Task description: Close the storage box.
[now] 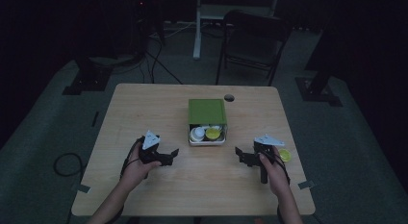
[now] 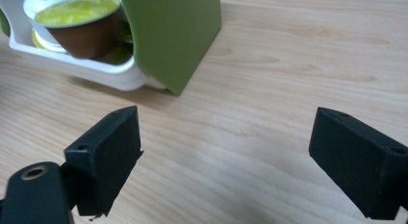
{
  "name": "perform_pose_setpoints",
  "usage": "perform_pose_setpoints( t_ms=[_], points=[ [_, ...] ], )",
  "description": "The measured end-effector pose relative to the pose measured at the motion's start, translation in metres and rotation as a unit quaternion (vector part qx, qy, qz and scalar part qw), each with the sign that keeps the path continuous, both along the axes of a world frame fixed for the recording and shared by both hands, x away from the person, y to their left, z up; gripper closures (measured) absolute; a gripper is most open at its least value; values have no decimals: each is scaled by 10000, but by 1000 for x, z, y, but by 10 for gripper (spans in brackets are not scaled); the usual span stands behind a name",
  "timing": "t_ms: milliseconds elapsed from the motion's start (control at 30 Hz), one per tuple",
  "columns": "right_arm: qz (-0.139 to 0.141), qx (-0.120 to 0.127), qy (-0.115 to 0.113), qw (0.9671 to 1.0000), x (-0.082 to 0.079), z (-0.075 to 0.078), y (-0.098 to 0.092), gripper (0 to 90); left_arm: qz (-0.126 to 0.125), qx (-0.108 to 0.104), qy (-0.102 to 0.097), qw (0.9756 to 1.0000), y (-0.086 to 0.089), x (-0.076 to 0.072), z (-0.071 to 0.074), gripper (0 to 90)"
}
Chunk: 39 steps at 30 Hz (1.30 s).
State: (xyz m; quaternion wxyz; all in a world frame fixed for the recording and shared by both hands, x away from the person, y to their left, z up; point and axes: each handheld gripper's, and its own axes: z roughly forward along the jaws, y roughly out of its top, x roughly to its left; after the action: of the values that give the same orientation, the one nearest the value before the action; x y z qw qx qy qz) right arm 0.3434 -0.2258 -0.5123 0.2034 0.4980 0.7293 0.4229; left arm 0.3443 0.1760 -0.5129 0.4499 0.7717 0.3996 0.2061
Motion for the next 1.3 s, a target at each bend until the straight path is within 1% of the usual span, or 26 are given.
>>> perform_pose_setpoints(
  t_ms=[33,233,333,500,533,567,600,633,667,800,867,1000,1033,1067,1133,1233,1300],
  points=[
    [-23,-58,40,10000,-3,-5,-3,106,10,24,33,10000,2,-3,-3,3],
    [-78,-72,132,9999,-9,-14,-7,106,98,-7,117,9999,8,-9,-8,3],
    [-63,-134,188,9997,-12,-18,-8,106,178,65,194,9996,14,-12,-12,3],
    [-83,-172,208,9996,-15,-20,-10,106,245,66,258,9993,19,-17,-15,3],
    [-81,-193,224,9995,-17,-21,-11,106,296,111,282,9991,21,-19,-17,3],
    [-81,-193,224,9995,-17,-21,-11,106,296,111,282,9991,21,-19,-17,3],
    [-67,-214,254,9994,-18,-23,-11,106,330,179,339,9987,22,-20,-19,3],
    [-85,-213,269,9994,-19,-24,-11,106,330,179,339,9987,22,-20,-19,3],
    [-90,-219,279,9993,-20,-24,-12,106,346,183,397,9984,24,-22,-21,3],
    [-109,-276,301,9991,-22,-27,-14,106,379,174,435,9982,26,-25,-21,3],
    [-122,-342,318,9988,-25,-29,-16,106,409,170,507,9977,29,-28,-22,3],
    [-117,-406,352,9985,-28,-30,-19,106,452,153,543,9974,33,-31,-22,3],
    [-124,-462,374,9982,-31,-32,-22,106,485,173,589,9969,35,-32,-24,3],
    [-136,-478,390,9980,-31,-33,-23,106,485,173,589,9969,35,-32,-24,3],
    [-139,-517,416,9977,-32,-34,-24,106,518,256,625,9964,38,-34,-26,3],
    [-136,-674,473,9965,-36,-37,-27,106,565,271,676,9957,41,-36,-28,3],
    [-124,-686,473,9964,-37,-37,-28,106,573,297,683,9956,44,-38,-28,3]
  ],
)
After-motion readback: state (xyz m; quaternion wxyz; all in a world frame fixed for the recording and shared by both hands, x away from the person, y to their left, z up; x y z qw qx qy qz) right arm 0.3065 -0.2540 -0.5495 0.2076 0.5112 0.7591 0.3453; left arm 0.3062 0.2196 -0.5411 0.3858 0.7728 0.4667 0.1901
